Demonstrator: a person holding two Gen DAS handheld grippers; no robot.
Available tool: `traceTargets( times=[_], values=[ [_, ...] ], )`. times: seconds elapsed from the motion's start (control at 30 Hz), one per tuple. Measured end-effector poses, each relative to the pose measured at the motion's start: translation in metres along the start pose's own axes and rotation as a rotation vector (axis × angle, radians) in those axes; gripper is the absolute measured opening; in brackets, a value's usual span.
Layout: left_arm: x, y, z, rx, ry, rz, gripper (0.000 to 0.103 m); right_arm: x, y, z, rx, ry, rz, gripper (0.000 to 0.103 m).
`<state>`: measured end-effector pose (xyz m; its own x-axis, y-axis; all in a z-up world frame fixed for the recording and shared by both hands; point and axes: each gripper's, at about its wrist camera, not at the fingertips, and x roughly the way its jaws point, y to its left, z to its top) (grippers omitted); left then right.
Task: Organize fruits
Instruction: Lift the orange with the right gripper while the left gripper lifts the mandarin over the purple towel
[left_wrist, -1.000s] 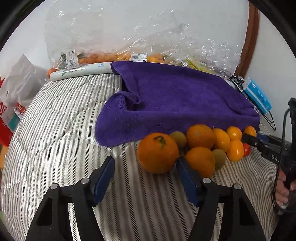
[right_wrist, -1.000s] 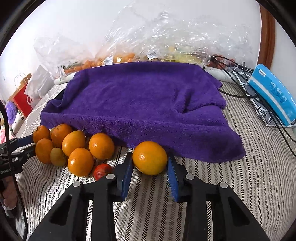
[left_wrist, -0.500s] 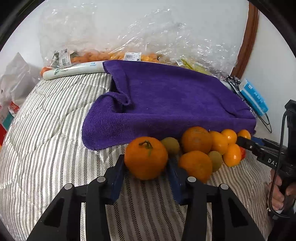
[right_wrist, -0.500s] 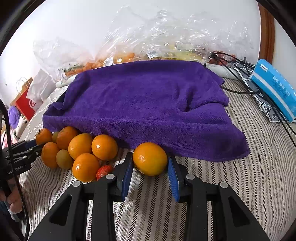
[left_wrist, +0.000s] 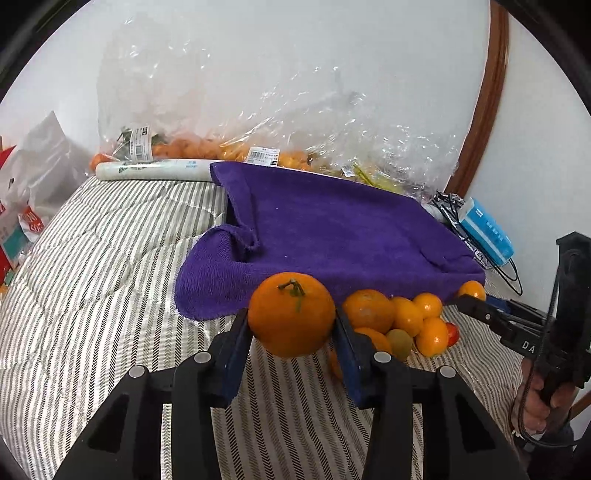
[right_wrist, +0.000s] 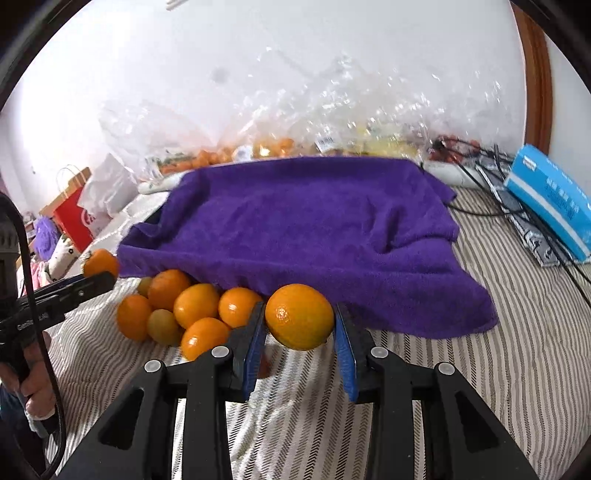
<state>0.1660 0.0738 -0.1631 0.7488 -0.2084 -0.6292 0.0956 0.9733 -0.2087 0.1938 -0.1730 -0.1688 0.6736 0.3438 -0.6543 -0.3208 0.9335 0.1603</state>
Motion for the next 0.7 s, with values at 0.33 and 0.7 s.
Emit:
traceTargets(
  times=[0.33, 0.7],
  values=[
    [-0.008, -0.009, 0.020, -0.028, 0.016, -0.028, 0.041, -0.021, 0.013, 0.014, -0.005, -0.042, 0.028, 0.036],
    [-0.001, -0.025, 0.084, -0.043, -0.092, -0.017, 0.041, -0.046, 0.012, 0.084, -0.044, -0.177, -0.040, 0.036]
  ],
)
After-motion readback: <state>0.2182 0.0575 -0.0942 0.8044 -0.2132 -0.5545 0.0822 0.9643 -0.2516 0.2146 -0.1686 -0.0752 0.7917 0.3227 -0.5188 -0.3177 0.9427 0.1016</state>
